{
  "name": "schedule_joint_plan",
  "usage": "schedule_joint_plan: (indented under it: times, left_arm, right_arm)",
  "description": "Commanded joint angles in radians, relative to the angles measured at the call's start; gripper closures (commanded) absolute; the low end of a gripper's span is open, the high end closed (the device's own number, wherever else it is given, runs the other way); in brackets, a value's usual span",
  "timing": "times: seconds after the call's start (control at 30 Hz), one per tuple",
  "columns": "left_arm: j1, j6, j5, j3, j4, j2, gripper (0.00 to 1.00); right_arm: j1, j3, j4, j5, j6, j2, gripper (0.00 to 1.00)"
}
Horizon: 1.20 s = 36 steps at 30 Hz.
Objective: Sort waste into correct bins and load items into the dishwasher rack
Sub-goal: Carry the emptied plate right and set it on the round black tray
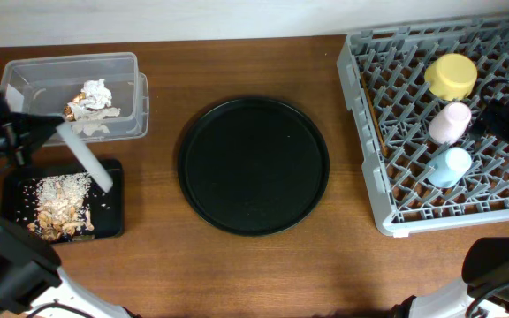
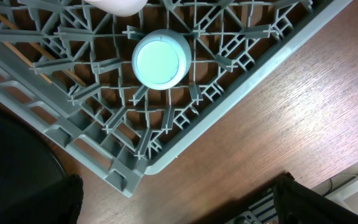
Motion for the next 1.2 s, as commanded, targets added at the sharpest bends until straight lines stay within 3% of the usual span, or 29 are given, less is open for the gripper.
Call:
schedule_joint_plan:
  times: [0.0,0.33,0.5,0.63,0.7,0.93,1.17]
  left_arm:
    - [-0.094,0.011,-0.035,-0.007,-0.002,-0.050,0.99]
    - [-0.607,-0.012,-0.182,-0.007,0.046,-0.083,0.99]
    - [-0.931,-0.377,-0.710,-0.008,0.244,-0.083,0.99]
    - [-1.164,-0.500,-1.086,-0.008,0.393,-0.069,0.99]
    - [-1.267,-0.517,-1.155,-0.008,0.473,-0.038,0.99]
    - [-1.397,-0.528,-1.273,-0.008,0.550,0.092,0.99]
    - [-1.410,-0.531,-1.323,-0.008,0.569,0.198,0.99]
  right_arm:
    - [-0.002,-0.003,0.000,0.011,0.009,-0.004,0.02]
    - [-0.002,-0.003,0.001,0.011,0.008,-0.004,0.02]
    - [-0.002,-0.003,0.000,0.011,0.008,-0.004,0.02]
    - [-0.002,-0.003,0.000,0.011,0.009,-0.004,0.02]
    - [-0.002,-0.003,0.001,0.011,0.008,-0.004,0.01]
    - [-0.002,-0.003,0.000,0.011,0.008,-0.004,0.02]
    - [-0.002,-0.003,0.001,0.011,0.008,-0.004,0.02]
